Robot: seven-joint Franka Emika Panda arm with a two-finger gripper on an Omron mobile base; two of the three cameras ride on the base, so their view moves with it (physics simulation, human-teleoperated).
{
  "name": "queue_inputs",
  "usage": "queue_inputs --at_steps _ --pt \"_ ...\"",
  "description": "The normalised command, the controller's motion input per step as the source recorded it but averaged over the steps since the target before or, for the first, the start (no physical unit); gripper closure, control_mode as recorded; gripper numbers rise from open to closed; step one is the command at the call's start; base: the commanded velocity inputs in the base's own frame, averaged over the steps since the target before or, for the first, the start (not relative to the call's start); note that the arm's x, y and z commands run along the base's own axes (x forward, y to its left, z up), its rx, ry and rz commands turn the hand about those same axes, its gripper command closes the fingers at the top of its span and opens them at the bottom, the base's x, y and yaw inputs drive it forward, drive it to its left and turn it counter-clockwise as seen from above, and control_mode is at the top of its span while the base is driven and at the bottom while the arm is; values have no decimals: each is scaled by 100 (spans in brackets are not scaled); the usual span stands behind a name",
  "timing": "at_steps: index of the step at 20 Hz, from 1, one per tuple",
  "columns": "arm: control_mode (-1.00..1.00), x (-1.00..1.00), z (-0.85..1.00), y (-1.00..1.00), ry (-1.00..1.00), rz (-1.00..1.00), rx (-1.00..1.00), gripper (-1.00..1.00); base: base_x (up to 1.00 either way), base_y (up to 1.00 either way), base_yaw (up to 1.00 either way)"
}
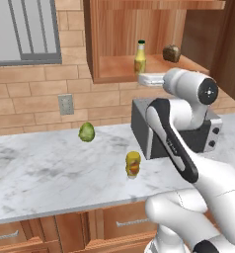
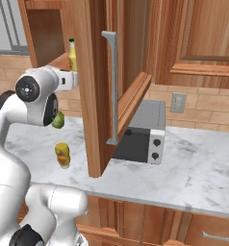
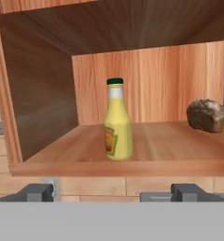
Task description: Pick the mustard and mustard from the counter and place them in the cabinet.
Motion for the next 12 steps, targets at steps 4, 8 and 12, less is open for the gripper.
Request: queue_inputs --at_steps 4,8,12 --pt "-100 -52 -2 0 0 0 0 -100 0 0 0" --pt "-100 -56 -17 0 1 0 0 -100 0 0 0" --pt "-100 -48 -38 0 7 0 0 -100 0 0 0"
